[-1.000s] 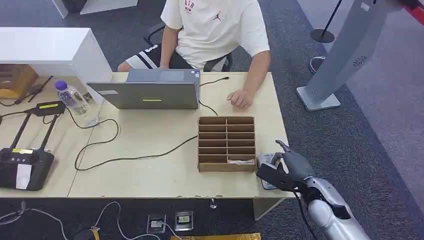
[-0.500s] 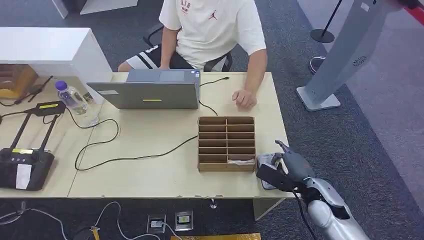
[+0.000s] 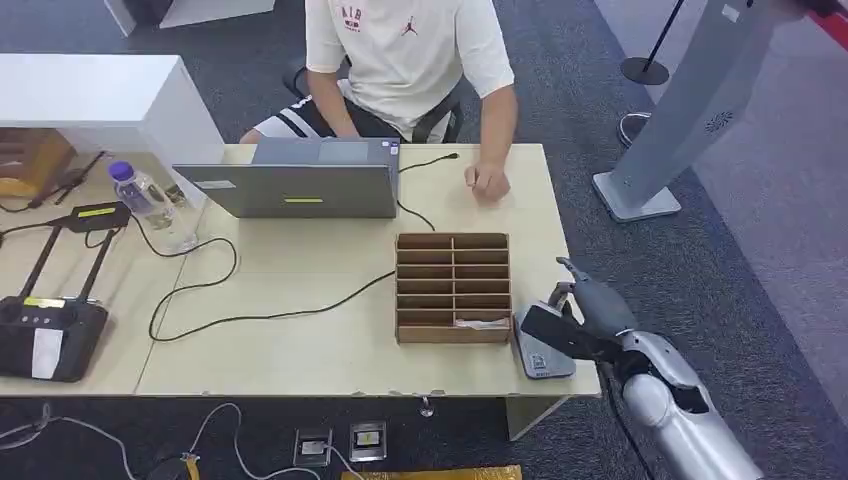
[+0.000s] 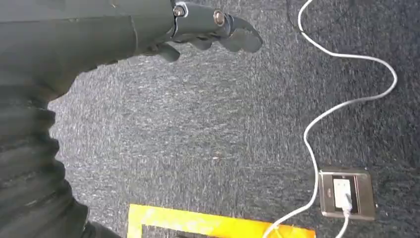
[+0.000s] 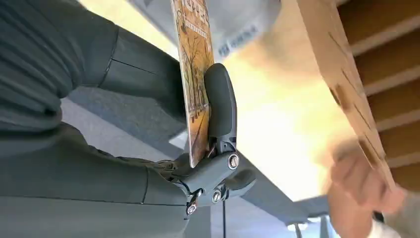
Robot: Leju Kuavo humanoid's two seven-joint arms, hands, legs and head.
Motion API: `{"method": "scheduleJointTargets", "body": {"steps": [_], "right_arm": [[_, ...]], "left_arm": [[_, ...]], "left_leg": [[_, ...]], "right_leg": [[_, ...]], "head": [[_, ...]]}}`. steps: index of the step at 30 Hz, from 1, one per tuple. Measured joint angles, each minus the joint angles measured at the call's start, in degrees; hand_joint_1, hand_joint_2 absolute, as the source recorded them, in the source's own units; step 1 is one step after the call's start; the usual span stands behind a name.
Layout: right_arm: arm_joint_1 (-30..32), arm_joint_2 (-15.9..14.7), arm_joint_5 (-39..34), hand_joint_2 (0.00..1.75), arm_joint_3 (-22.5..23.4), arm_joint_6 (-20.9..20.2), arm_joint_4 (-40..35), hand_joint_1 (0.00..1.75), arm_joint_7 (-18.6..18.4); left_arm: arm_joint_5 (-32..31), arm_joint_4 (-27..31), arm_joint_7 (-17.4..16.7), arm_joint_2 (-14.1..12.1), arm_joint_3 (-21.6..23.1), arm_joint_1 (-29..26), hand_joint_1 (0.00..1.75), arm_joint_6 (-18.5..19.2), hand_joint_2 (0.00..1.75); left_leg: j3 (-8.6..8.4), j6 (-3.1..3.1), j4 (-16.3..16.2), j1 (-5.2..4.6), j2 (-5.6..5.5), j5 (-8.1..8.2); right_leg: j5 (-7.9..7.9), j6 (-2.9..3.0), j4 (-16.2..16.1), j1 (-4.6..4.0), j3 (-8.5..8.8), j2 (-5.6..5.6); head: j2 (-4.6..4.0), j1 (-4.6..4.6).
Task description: Pass the card to the sensor for recognition and then transmit it.
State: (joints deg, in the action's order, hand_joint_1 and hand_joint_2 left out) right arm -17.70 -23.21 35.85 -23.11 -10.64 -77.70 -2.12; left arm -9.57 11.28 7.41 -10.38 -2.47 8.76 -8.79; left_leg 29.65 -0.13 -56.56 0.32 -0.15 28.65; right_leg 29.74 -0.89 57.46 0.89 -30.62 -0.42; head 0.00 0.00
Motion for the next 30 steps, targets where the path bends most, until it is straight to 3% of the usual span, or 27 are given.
{"method": "scheduleJointTargets", "body": {"steps": [10,20,25,30], "right_arm": [[-12.21,0.61,5.78,1.75,5.16,-4.55,-0.81,1.75,5.6],[-24.35,1.77,13.81,1.75,6.12,-1.71,5.22,1.75,11.26],[-26.96,2.86,14.43,1.75,6.12,-1.18,8.61,1.75,11.8],[-29.94,4.35,17.74,1.75,5.75,0.67,12.89,1.75,14.69]], "left_arm": [[-1.53,0.0,0.63,0.0,0.0,-0.01,0.0,1.03,1.75],[-4.26,0.0,0.59,-0.04,0.0,1.42,0.0,2.62,1.75],[-4.37,0.0,0.44,-0.04,0.0,1.78,0.0,2.75,1.75],[-5.05,0.0,0.39,-0.04,0.02,2.15,0.0,3.45,1.75]], "left_leg": [[-0.01,0.0,-0.01,0.0,0.03,-0.04],[0.08,0.0,-0.01,0.0,0.01,-0.08],[0.11,0.0,-0.01,0.0,0.0,-0.08],[0.18,0.0,-0.01,0.0,0.0,-0.08]], "right_leg": [[-0.06,0.03,0.0,0.0,-0.03,0.09],[-0.08,0.01,0.01,0.0,-0.07,0.05],[-0.08,0.01,0.01,0.0,-0.08,-0.01],[-0.08,0.01,0.02,0.0,-0.14,0.03]], "head": [[0.0,0.0],[0.0,0.0],[0.0,0.0],[0.0,0.02]]}}
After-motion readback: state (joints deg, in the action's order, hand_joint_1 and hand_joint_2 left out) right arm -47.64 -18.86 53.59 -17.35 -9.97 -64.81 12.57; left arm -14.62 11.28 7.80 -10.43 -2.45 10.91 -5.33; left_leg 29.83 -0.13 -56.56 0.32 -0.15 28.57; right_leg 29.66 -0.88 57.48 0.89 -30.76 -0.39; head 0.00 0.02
